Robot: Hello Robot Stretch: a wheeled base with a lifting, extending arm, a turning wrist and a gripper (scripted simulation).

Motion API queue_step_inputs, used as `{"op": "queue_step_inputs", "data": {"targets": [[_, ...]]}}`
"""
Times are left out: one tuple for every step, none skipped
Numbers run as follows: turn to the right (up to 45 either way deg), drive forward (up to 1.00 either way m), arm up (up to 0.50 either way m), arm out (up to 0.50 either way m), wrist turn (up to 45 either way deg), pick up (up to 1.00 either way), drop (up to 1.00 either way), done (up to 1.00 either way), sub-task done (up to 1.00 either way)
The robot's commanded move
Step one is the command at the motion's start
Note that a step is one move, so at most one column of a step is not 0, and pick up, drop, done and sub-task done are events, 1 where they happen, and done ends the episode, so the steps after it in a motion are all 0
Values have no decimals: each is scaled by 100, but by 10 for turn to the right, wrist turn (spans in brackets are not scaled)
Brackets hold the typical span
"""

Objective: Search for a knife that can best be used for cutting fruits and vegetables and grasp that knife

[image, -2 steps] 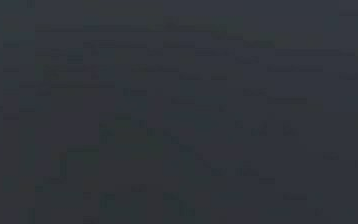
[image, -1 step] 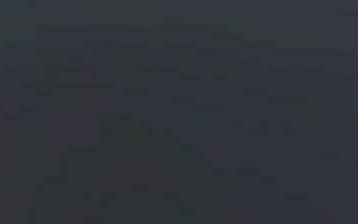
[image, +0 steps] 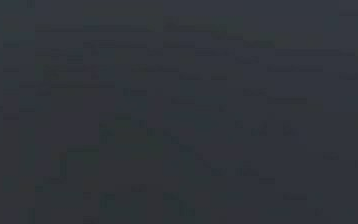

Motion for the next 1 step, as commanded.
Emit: {"op": "queue_step_inputs", "data": {"targets": [[0, 0, 10, 0, 0, 0, 0, 0, 0]]}}
